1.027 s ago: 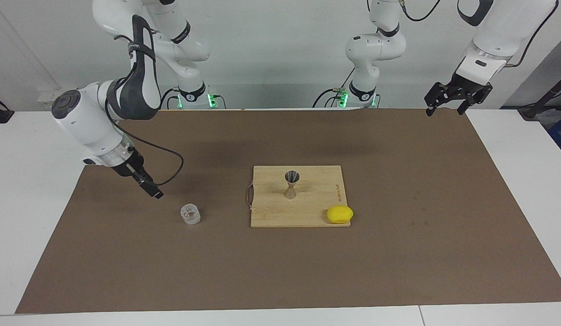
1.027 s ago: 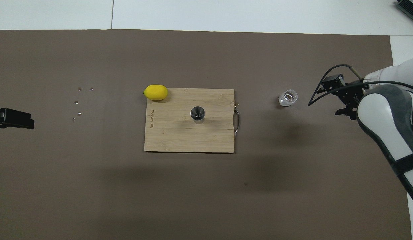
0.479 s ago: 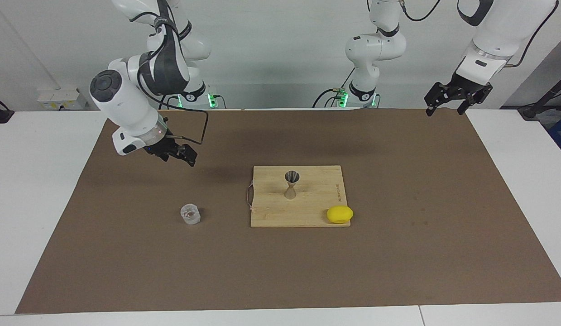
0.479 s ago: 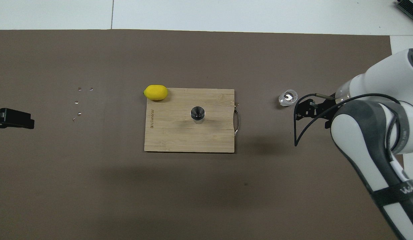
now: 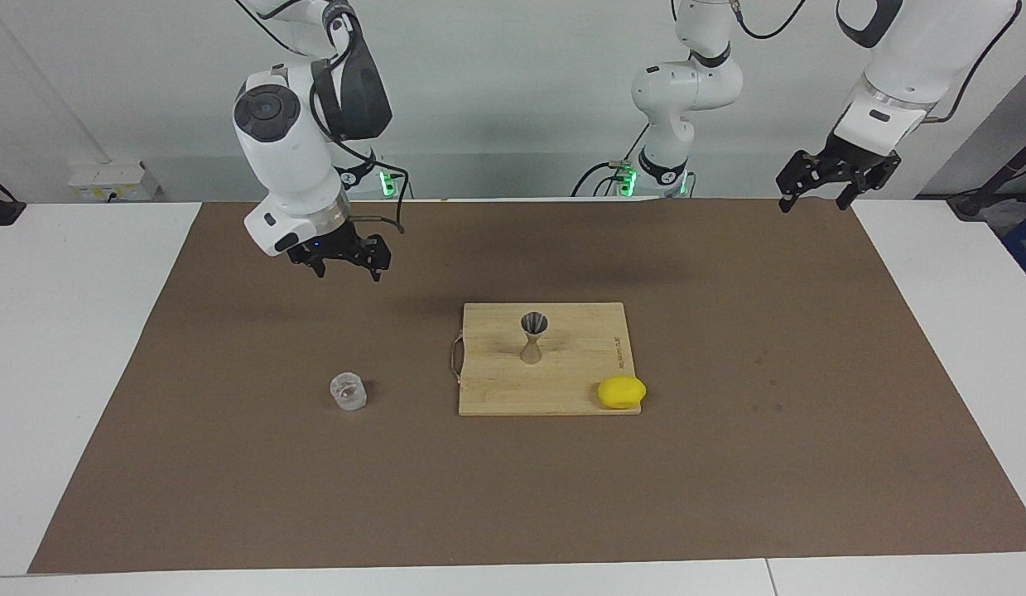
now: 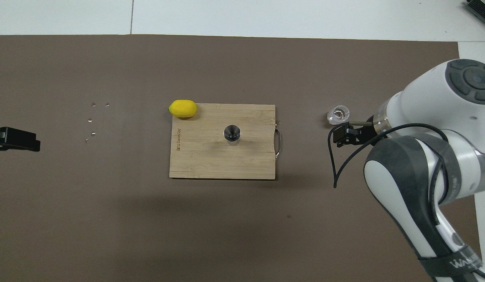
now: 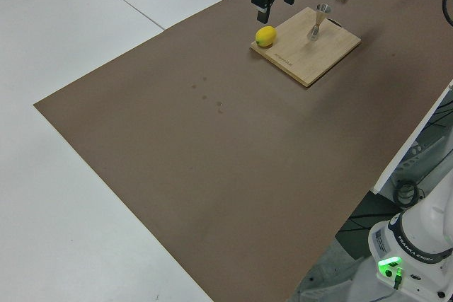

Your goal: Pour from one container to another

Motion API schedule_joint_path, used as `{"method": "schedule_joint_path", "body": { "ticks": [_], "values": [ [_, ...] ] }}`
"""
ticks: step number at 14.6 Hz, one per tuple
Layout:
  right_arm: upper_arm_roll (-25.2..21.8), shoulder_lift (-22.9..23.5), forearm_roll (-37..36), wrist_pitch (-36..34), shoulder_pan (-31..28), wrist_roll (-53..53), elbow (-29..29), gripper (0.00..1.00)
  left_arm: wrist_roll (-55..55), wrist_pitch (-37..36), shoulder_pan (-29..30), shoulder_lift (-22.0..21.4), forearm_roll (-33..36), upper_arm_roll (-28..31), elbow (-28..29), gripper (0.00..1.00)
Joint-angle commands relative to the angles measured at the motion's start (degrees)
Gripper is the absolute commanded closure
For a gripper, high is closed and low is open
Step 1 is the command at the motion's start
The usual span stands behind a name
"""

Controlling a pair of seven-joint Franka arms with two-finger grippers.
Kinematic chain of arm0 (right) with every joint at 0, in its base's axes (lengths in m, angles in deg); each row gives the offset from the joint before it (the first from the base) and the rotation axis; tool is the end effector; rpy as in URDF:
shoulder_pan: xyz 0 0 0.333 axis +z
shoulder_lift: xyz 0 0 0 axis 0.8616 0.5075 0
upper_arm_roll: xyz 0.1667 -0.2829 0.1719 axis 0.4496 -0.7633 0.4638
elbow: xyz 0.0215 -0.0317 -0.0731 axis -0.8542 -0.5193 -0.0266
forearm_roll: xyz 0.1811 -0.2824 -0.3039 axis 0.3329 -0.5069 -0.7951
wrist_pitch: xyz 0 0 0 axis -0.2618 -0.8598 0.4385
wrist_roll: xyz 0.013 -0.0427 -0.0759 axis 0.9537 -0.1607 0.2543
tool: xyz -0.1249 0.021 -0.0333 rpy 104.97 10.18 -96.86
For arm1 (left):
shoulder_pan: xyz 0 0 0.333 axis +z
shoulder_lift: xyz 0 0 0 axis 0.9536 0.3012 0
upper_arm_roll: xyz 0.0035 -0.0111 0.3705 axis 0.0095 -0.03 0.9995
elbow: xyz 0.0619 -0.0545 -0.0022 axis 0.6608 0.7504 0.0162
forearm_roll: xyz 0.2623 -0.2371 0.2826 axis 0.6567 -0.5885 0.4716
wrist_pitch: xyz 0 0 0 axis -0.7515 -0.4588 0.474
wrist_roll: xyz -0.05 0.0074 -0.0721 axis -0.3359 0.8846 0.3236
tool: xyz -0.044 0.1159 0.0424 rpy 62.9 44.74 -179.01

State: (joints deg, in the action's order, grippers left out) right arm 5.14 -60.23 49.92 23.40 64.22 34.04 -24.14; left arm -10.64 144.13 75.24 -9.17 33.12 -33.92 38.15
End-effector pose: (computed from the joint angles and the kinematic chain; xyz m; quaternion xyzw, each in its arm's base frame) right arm 0.6108 0.1263 0.5147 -0.9972 0.0624 0.0413 0.0008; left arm 0.5668 -0.0032 0.6526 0.9999 -0.0108 -0.0080 0.0009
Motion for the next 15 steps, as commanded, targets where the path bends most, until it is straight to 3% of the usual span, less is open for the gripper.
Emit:
{"method": "schedule_joint_path", "body": {
  "ticks": [1, 6, 15],
  "values": [
    [-0.44, -0.12, -0.84, -0.63, -2.43, 2.98, 3.65, 0.0, -0.62, -0.27, 0.74, -0.72, 0.63, -0.63, 0.14, 0.0],
    [-0.62, 0.24, -4.6, -1.94, -5.77, 6.51, 10.6, 0.0, -0.53, -0.28, 0.83, -0.72, 0.63, -0.63, 0.14, 0.0],
    [-0.62, -2.4, -5.85, -2.83, -6.48, 4.75, 10.52, 0.0, -0.53, -0.1, 0.83, -0.72, 0.63, -0.54, 0.23, 0.0]
  ]
}}
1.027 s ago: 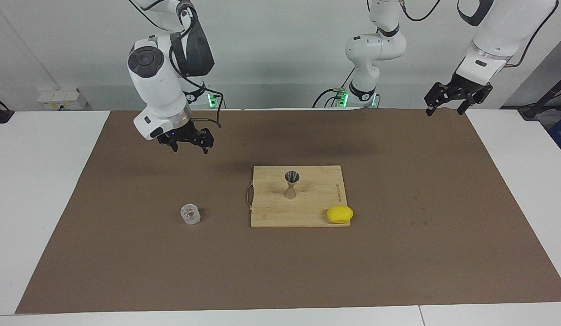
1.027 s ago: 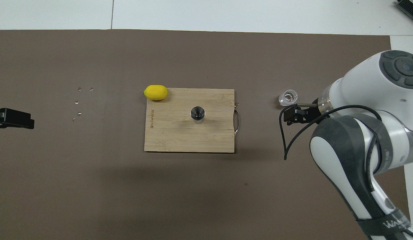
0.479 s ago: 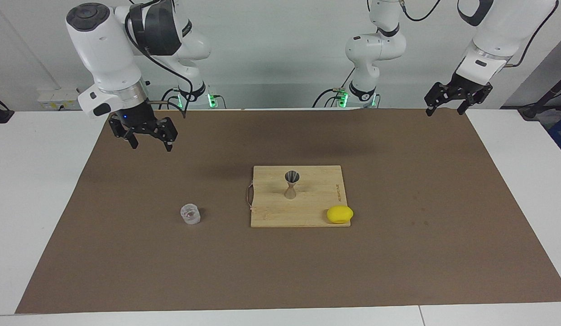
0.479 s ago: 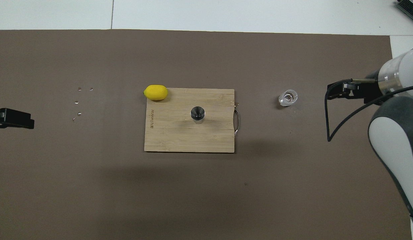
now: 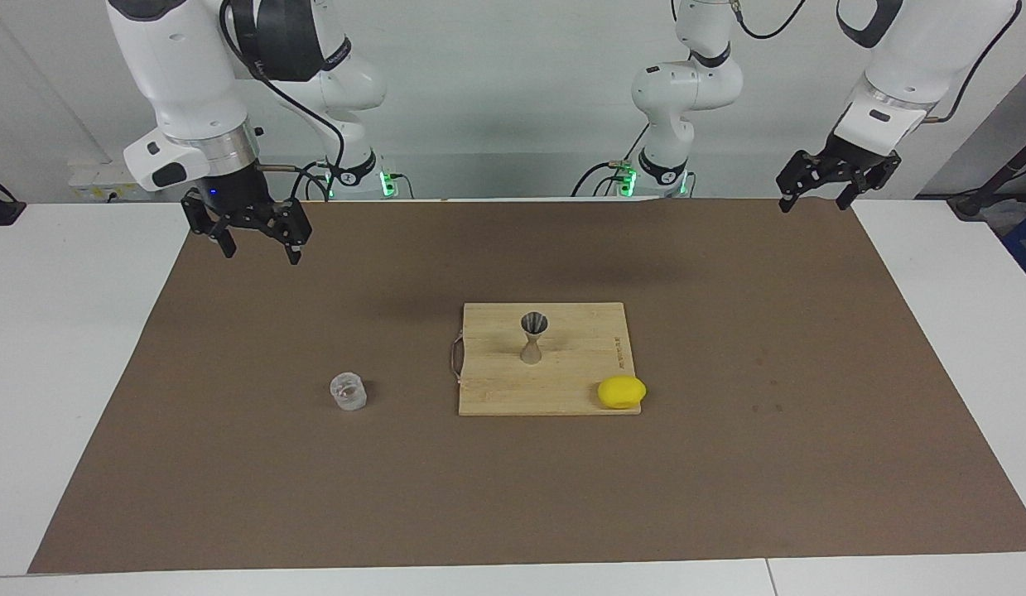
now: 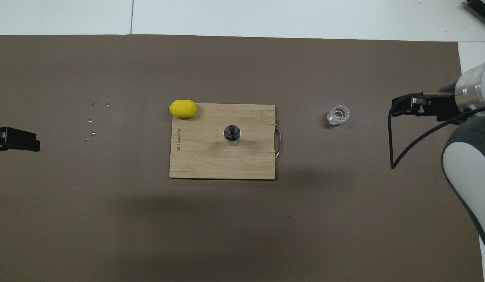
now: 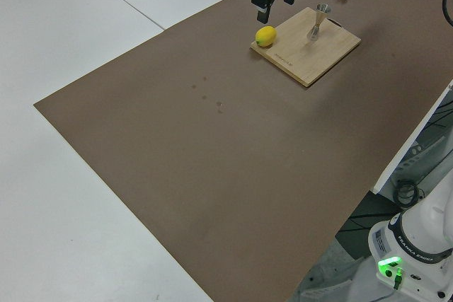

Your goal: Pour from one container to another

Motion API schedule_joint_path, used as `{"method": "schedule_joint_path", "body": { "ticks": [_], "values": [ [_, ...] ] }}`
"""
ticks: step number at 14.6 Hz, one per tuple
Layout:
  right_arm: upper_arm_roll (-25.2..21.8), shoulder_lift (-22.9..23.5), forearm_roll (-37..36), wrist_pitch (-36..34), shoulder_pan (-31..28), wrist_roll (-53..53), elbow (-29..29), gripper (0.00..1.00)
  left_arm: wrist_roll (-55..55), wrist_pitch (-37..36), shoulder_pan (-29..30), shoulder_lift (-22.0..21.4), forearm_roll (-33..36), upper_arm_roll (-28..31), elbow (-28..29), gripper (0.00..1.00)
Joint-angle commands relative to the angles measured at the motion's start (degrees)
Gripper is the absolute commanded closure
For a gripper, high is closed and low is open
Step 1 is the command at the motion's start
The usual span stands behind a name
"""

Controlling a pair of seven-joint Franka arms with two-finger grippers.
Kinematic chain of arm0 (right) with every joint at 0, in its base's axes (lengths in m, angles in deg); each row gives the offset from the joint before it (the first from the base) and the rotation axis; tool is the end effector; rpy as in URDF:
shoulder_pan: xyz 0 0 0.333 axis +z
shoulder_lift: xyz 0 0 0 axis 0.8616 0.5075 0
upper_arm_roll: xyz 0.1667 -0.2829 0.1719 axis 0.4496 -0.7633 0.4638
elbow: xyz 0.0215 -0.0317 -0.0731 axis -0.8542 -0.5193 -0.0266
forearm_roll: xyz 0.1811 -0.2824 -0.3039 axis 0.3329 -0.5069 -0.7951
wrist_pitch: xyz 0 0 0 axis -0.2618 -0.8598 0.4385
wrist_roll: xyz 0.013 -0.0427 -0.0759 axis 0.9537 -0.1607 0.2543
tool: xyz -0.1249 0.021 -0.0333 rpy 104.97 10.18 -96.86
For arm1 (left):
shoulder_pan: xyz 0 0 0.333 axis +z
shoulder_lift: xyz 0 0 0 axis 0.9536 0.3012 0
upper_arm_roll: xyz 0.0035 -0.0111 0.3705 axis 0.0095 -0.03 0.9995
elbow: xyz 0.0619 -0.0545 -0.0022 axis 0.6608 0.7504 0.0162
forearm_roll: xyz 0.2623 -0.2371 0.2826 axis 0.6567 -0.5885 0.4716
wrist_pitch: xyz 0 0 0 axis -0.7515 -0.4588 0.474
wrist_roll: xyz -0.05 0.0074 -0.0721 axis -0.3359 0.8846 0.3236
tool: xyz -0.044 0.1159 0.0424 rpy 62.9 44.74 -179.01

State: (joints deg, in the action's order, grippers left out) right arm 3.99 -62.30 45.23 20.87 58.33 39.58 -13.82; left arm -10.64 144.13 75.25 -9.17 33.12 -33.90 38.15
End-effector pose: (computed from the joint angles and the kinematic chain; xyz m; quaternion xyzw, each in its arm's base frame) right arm 0.6313 0.0428 0.6309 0.9960 -0.0693 0.0504 0.0237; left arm 0.5668 -0.0029 0.6526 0.9999 -0.0105 -0.0080 0.0009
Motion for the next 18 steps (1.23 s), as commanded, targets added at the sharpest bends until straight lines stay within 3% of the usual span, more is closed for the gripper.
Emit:
{"method": "schedule_joint_path", "body": {
  "ticks": [1, 14, 18],
  "values": [
    [0.62, -0.33, -1.15, -0.29, -0.68, -0.7, 0.29, 0.0, -0.53, -0.1, 0.82, -0.72, 0.63, -0.55, 0.23, 0.0],
    [0.36, -1.29, -0.01, -3.0, -0.77, 0.09, 0.29, 0.0, -0.61, -0.27, 0.82, -0.72, 0.45, -0.55, 0.14, 0.0],
    [-4.81, -1.65, -0.01, -4.77, 4.23, 0.18, 0.38, 0.0, -0.61, -0.45, 0.82, -0.72, 0.37, -0.55, -0.21, 0.0]
  ]
}}
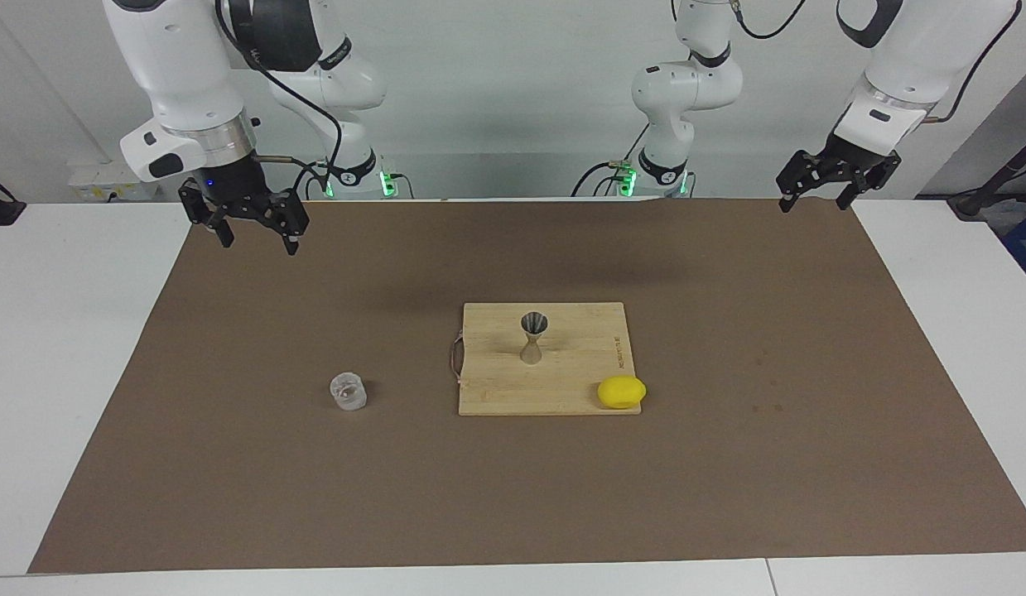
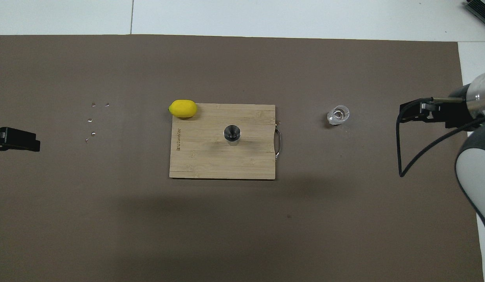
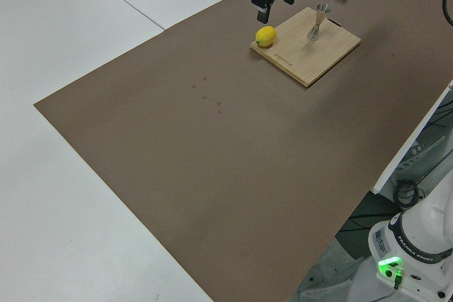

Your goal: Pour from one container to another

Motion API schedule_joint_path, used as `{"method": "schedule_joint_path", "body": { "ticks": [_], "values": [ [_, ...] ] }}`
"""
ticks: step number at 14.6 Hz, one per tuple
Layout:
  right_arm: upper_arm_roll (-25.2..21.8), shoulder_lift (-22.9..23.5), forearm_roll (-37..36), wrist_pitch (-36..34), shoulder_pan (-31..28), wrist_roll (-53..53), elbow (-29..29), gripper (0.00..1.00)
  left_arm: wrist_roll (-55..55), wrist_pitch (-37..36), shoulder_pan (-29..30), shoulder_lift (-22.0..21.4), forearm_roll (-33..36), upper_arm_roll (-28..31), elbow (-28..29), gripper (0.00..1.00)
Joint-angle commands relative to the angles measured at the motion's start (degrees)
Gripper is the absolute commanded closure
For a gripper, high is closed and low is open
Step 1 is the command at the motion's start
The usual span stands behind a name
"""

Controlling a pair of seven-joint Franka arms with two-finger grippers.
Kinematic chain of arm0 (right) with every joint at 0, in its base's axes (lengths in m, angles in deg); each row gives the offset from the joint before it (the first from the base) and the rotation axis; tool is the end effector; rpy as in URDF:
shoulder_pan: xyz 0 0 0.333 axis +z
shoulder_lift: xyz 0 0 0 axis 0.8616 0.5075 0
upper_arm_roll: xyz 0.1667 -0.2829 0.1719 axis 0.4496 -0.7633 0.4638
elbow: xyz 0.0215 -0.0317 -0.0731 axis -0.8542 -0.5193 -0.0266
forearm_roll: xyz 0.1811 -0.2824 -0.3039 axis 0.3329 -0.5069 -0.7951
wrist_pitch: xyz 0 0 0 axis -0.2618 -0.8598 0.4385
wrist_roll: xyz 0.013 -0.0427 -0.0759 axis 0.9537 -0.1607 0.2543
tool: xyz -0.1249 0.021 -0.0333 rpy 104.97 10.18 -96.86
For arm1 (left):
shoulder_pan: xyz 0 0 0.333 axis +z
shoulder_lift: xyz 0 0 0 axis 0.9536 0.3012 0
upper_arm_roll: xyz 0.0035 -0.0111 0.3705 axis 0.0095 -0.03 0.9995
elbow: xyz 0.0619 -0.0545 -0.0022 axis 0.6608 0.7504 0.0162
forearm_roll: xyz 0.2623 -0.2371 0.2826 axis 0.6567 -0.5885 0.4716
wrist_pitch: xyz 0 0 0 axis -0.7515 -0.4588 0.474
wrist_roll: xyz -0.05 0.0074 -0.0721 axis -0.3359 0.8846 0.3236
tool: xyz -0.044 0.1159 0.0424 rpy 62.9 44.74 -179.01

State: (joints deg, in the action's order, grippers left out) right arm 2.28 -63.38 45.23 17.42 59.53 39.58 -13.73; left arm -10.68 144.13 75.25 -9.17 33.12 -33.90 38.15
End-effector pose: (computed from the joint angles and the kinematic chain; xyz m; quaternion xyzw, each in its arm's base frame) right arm 0.6187 0.0363 0.6377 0.9963 -0.0750 0.0307 0.0276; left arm 0.5668 -0.0029 0.6526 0.9999 -0.0102 -0.0080 0.0009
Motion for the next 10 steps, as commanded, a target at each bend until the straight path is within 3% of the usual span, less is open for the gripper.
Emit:
{"method": "schedule_joint_path", "body": {
  "ticks": [1, 10],
  "values": [
    [-4.17, -0.56, 0.16, -1.59, 4.26, 0.18, 0.2, 0.0, -0.58, -0.36, 0.82, -0.71, 0.37, -0.55, -0.21, 0.0],
    [-4.97, -0.56, 2.89, -5.99, 3.75, 2.73, -0.06, 0.0, -0.58, -0.19, 0.82, -0.71, 0.37, -0.55, -0.12, 0.0]
  ]
}}
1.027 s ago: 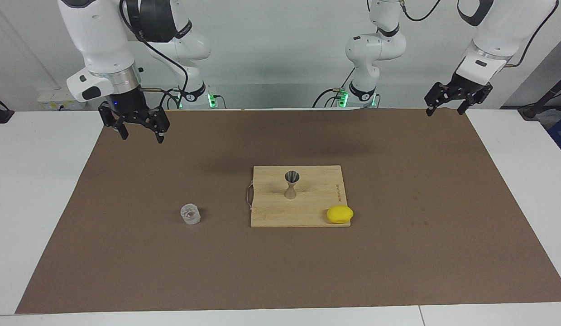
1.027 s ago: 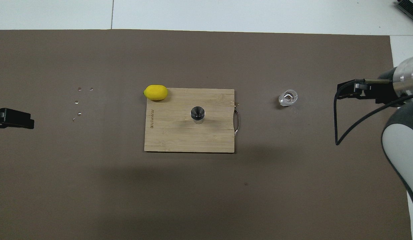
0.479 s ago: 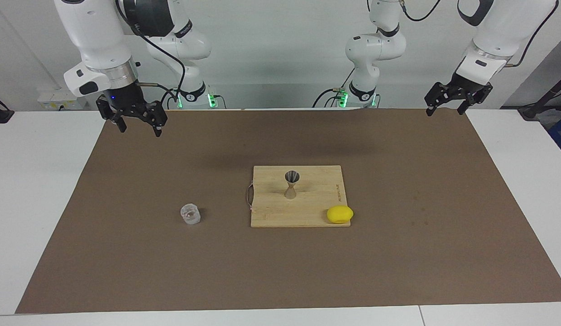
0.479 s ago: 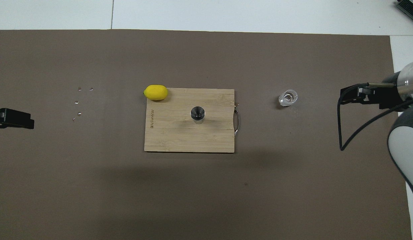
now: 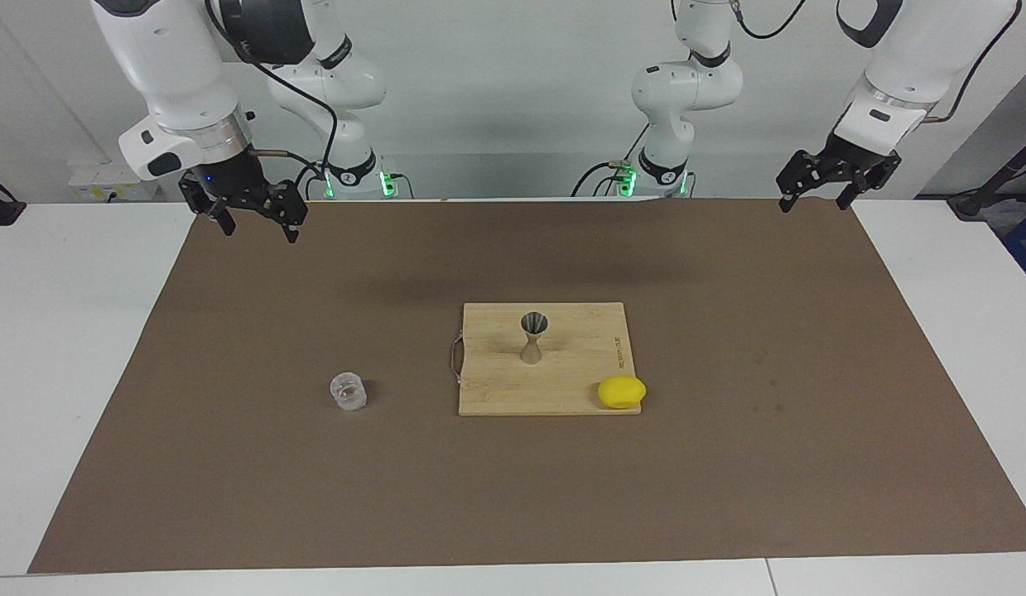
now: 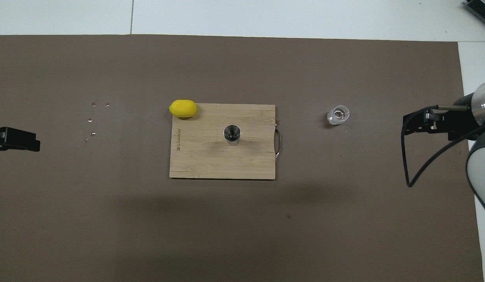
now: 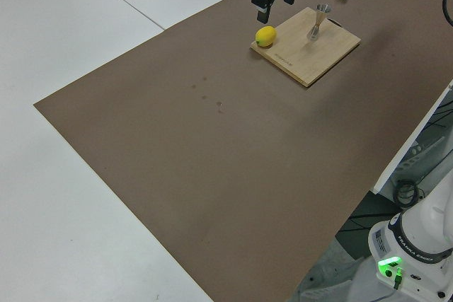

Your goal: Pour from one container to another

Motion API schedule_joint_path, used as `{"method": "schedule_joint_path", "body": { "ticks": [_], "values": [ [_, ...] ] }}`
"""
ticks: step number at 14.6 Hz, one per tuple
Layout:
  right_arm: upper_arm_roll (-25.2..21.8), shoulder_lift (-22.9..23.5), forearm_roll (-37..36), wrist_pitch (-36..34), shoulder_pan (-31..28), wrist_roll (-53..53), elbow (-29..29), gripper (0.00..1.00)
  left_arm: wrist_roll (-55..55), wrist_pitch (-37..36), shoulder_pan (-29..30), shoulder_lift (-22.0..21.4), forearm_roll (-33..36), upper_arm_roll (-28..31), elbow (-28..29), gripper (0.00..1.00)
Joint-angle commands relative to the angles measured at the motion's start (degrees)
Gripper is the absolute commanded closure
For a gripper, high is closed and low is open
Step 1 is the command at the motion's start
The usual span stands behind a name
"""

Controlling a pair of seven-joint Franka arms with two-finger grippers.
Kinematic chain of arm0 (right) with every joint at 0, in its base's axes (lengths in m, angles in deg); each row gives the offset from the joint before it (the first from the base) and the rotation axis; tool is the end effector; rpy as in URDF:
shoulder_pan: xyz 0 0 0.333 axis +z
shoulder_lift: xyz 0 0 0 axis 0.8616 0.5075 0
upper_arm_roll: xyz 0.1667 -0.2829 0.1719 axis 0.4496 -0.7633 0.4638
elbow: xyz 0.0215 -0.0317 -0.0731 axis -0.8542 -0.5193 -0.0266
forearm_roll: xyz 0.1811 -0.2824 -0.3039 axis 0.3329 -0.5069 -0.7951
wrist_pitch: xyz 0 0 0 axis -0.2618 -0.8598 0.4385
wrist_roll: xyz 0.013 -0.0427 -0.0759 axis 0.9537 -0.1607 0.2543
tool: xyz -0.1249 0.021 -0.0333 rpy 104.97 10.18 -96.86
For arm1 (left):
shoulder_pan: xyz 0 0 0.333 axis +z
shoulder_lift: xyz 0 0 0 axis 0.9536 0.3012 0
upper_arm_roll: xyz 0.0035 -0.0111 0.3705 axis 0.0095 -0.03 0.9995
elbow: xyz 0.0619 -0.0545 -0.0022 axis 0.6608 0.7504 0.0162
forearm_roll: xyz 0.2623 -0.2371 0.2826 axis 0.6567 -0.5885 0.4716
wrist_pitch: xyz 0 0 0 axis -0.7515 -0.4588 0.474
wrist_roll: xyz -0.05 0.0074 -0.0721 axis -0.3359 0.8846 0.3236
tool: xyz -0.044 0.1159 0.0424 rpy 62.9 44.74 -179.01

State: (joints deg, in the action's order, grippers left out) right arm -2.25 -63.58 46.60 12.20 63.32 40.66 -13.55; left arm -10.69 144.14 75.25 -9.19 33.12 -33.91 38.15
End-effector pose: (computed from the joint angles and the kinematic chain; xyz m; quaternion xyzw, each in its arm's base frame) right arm 0.6063 0.0297 0.6333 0.9969 -0.0740 -0.0132 0.0212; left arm 0.5667 -0.0030 0.6529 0.9999 -0.0102 -0.0077 0.0009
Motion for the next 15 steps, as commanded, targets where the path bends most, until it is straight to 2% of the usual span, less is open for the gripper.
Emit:
{"method": "schedule_joint_path", "body": {
  "ticks": [1, 4, 9, 15],
  "values": [
    [-0.43, -0.37, 2.13, -0.94, -0.21, 1.56, -0.15, 0.0, -0.57, -0.19, 0.82, -0.7, 0.37, -0.64, -0.12, 0.0],
    [-0.44, -0.54, 6.09, -0.85, -1.88, 2.35, -0.68, 0.0, -0.57, -0.19, 0.82, -0.7, 0.37, -0.64, -0.12, 0.0],
    [0.18, -0.81, 1.88, -0.59, -1.44, 3.05, -1.12, 0.0, -1.98, -0.01, 0.82, -0.7, -0.77, -0.64, 0.06, 0.0],
    [0.36, -0.99, 1.6, -0.24, -1.44, 2.97, -1.47, 0.0, -2.24, -0.01, 0.73, -0.7, -0.77, -0.64, -0.12, 0.0]
  ]
}}
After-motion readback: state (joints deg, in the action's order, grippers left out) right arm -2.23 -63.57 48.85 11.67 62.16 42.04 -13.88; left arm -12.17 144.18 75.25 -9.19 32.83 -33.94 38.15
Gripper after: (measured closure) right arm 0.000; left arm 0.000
